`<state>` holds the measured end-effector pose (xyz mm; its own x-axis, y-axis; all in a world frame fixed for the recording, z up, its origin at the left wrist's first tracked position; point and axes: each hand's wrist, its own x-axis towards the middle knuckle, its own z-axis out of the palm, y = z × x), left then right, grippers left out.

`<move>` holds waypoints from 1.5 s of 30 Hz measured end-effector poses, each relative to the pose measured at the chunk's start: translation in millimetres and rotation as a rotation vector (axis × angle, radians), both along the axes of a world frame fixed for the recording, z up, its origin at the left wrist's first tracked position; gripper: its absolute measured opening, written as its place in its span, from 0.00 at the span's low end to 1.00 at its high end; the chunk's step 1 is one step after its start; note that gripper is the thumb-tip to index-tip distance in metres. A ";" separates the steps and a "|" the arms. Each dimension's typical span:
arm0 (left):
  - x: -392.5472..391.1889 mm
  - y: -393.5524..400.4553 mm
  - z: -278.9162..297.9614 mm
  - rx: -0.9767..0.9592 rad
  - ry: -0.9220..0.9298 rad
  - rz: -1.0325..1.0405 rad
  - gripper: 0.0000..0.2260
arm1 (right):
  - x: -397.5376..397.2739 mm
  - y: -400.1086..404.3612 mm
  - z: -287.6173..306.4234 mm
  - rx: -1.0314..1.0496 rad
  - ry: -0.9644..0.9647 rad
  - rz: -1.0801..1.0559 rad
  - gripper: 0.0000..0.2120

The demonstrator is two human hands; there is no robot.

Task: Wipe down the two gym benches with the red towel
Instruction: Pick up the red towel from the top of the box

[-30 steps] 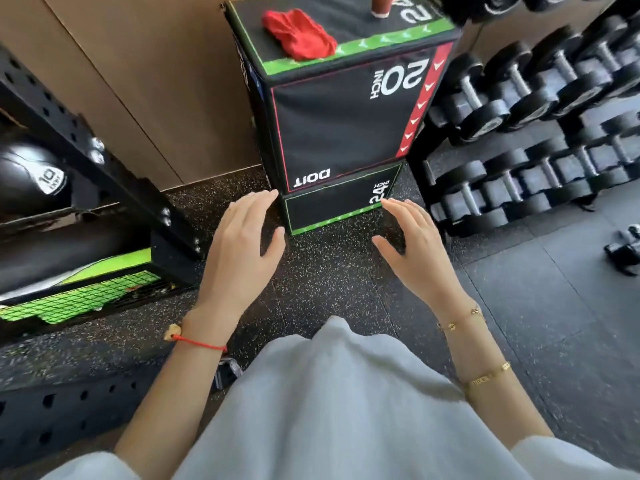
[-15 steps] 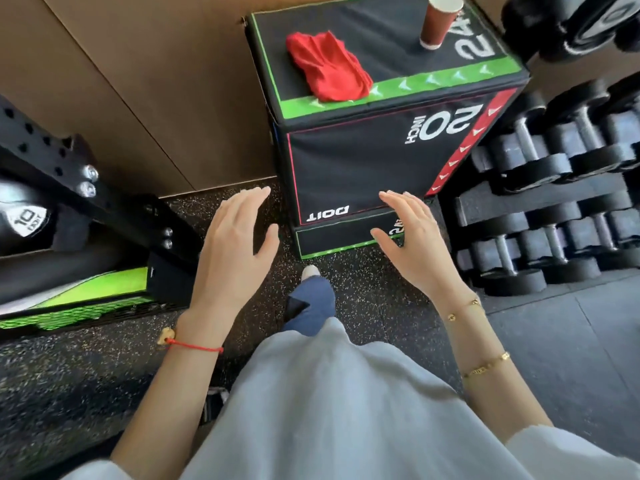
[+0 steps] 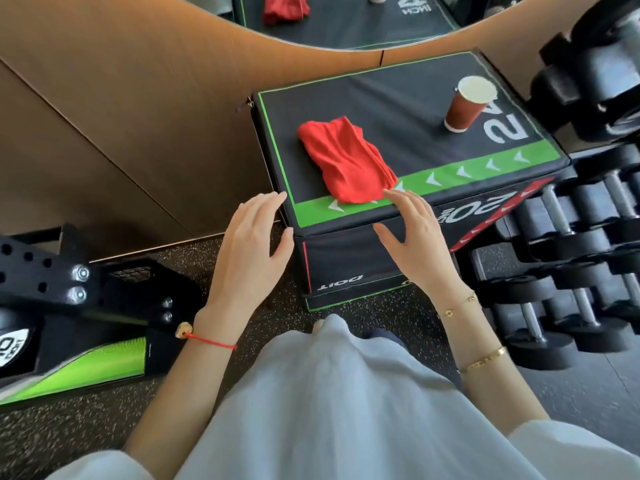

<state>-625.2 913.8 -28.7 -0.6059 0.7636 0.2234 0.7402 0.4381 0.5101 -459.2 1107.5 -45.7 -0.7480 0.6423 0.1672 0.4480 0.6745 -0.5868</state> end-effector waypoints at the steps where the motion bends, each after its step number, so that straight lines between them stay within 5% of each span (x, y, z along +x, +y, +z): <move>1: -5.5 6.6 -0.2 -0.004 -0.001 -0.001 0.21 | -7.1 6.8 -1.7 -0.005 -0.001 0.001 0.22; 24: -29.8 123.9 -84.2 -0.142 -0.023 0.224 0.18 | -127.9 125.4 -42.2 -0.203 -0.230 0.114 0.36; 28: -26.2 125.9 -95.4 -0.157 -0.016 0.252 0.19 | -141.6 124.9 -47.4 -0.114 -0.285 0.084 0.36; 32: -24.5 129.5 -99.3 -0.155 -0.011 0.280 0.19 | -149.6 126.7 -52.4 -0.110 -0.245 0.084 0.31; 37: -22.7 131.2 -101.5 -0.161 -0.002 0.300 0.19 | -153.9 130.6 -56.2 -0.125 -0.225 0.123 0.09; 45: -22.5 132.3 -104.2 -0.158 0.010 0.310 0.19 | -136.8 133.4 -45.3 -0.262 -0.036 0.138 0.07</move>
<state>-647.7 1046.1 -132.9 -0.8127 0.5694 0.1238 0.5643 0.7159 0.4113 -596.0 1240.9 -91.0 -0.8335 0.5522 -0.0188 0.3864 0.5582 -0.7343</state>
